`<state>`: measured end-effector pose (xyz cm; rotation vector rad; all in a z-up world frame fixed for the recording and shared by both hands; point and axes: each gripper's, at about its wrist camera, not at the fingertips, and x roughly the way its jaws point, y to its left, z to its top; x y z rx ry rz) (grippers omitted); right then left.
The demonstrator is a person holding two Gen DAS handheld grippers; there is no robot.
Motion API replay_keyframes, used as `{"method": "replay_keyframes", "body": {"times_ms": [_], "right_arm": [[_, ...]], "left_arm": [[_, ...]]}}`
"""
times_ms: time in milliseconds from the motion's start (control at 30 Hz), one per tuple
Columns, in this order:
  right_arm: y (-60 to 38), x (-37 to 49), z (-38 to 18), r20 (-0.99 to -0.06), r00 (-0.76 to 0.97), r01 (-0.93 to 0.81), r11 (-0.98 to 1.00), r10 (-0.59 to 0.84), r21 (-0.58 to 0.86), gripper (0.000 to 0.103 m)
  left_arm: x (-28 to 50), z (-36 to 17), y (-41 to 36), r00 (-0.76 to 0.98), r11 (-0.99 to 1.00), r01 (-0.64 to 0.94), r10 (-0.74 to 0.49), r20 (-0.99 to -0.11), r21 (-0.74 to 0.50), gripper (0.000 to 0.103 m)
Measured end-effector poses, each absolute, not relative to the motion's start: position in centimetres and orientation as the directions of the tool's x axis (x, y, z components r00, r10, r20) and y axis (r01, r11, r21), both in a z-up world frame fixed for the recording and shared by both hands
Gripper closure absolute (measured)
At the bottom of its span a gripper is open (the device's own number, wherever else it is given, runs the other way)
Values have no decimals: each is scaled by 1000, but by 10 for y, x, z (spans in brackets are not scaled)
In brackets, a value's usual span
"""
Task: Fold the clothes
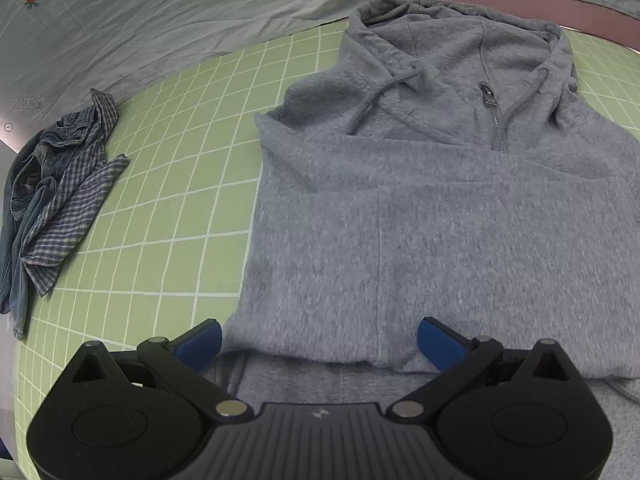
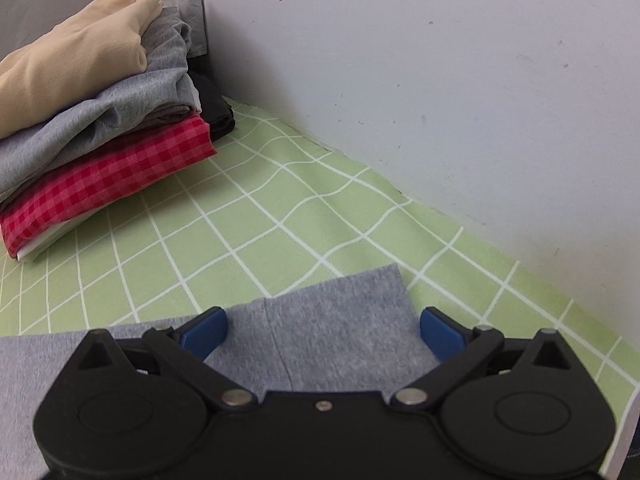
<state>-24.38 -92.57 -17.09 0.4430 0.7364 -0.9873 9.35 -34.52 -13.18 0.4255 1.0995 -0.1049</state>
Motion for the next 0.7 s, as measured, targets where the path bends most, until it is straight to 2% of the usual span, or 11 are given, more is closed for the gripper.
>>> {"method": "replay_keyframes", "body": {"times_ms": [100,200,300,367,433,533,700], "right_arm": [[-919,-244,-168,-740,356,858,513,-570,18,1],[-909,-244,-165,-737,390,831,555,-551,25,14],[-898,-245,-160,-727,433,802,596,-533,40,41],[-891,-244,-157,-728,450,792,608,-517,58,71],[-882,-243,-155,-730,460,794,602,-506,83,86],[-864,-240,-153,-733,489,791,595,-473,143,90],[-812,-220,-143,-714,568,741,632,-409,227,90]], "left_arm": [[94,-132,-344,453,920,282,122,-883,272,0],[95,-132,-342,449,925,274,118,-886,262,0],[96,-132,-341,444,930,266,114,-889,252,0],[96,-132,-339,443,934,261,109,-890,244,0],[95,-133,-337,448,939,254,99,-889,233,0],[94,-130,-331,440,950,239,77,-895,199,0],[86,-117,-315,469,967,215,18,-883,134,1]]}}
